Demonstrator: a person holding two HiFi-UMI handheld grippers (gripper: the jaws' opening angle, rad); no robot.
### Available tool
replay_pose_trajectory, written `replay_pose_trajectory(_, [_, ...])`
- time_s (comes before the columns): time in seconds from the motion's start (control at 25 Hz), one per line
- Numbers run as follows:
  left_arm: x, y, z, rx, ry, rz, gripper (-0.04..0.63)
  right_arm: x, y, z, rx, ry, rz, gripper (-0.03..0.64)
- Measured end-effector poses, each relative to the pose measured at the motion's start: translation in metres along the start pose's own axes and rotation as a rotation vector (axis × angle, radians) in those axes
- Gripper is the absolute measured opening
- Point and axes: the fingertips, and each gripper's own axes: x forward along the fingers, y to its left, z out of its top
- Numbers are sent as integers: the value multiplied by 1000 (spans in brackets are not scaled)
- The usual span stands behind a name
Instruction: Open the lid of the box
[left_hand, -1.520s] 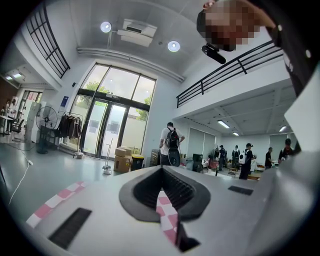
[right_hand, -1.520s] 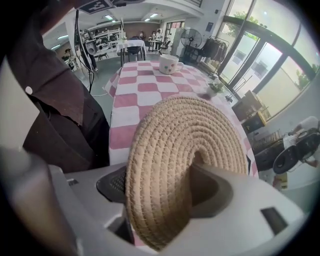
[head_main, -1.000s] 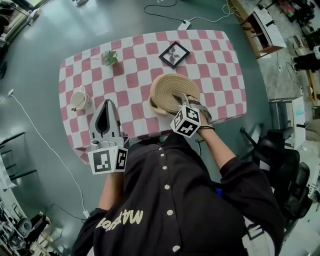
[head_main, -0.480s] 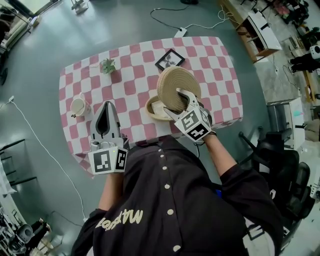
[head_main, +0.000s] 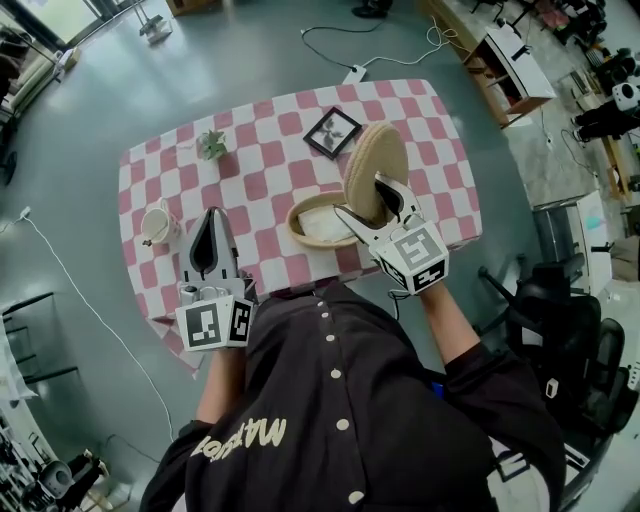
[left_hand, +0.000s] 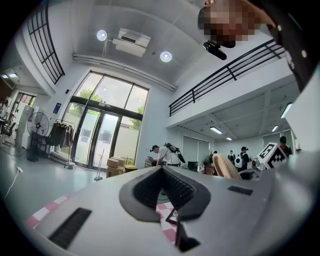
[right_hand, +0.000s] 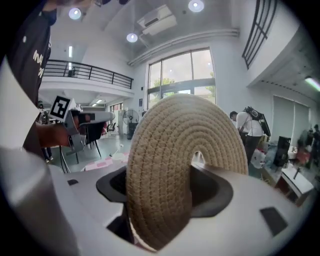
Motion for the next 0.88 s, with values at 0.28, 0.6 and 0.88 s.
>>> replay_pose_trajectory(0.28, [5, -8, 6, 15, -11, -19, 11, -35, -19, 42, 36, -181, -74, 316])
replay_pose_trajectory(0.6, [9, -10, 10, 22, -19, -19, 11, -69, -44, 74, 4, -308, -168, 318])
replay_pose_trajectory(0.88, [12, -5, 17, 24, -35, -7, 11, -94, -66, 84, -8, -362, -259, 318])
